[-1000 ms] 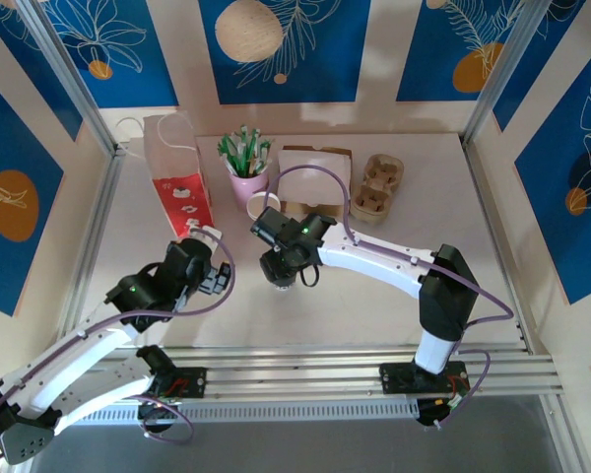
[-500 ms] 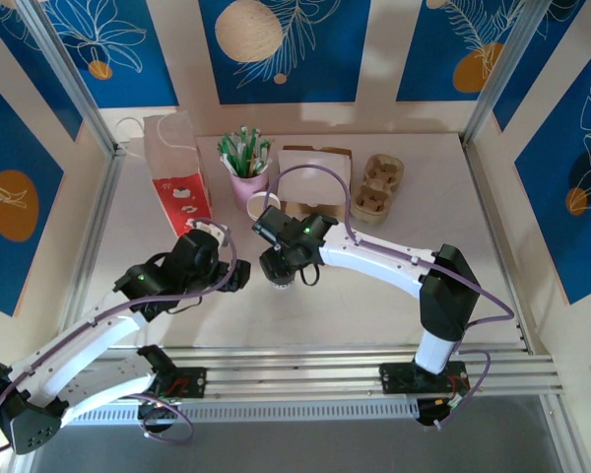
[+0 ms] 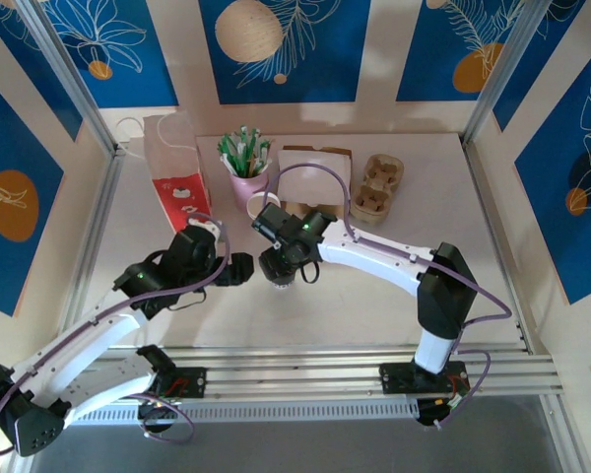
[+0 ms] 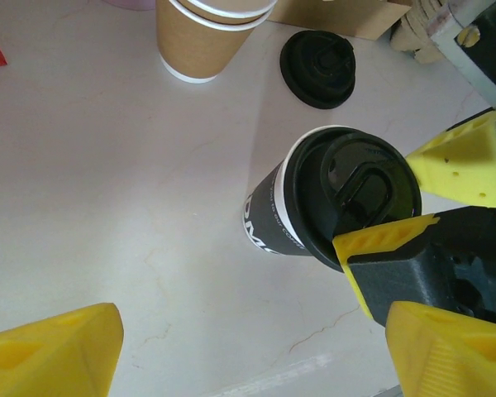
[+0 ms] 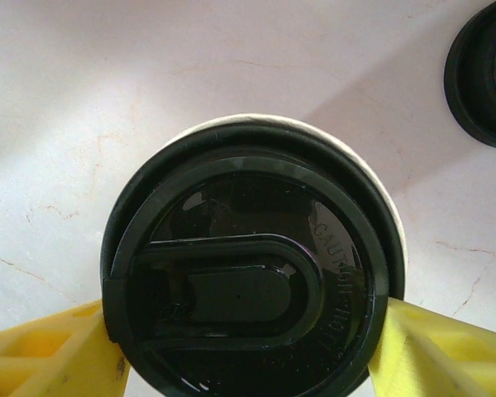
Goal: Pack the takeout coffee
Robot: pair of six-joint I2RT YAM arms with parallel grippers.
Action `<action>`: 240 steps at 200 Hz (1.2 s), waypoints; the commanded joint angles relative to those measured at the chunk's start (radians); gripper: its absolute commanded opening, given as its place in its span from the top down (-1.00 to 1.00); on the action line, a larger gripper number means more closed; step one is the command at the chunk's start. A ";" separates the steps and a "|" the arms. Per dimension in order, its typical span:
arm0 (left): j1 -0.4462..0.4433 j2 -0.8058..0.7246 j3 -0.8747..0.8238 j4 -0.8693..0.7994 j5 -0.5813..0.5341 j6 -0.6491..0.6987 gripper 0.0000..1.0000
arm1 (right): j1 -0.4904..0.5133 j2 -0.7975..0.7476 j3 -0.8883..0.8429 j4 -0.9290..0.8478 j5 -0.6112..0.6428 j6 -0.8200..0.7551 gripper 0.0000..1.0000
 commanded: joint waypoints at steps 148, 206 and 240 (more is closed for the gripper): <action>0.019 -0.051 -0.057 0.000 0.040 -0.050 -0.68 | -0.018 0.043 0.063 -0.170 -0.035 -0.037 -0.56; 0.020 -0.047 -0.070 0.015 0.053 -0.066 -0.68 | -0.020 0.061 0.126 -0.188 -0.035 -0.054 -0.61; 0.023 -0.045 -0.077 0.015 0.055 -0.068 -0.68 | -0.021 0.072 0.169 -0.206 -0.033 -0.064 -0.62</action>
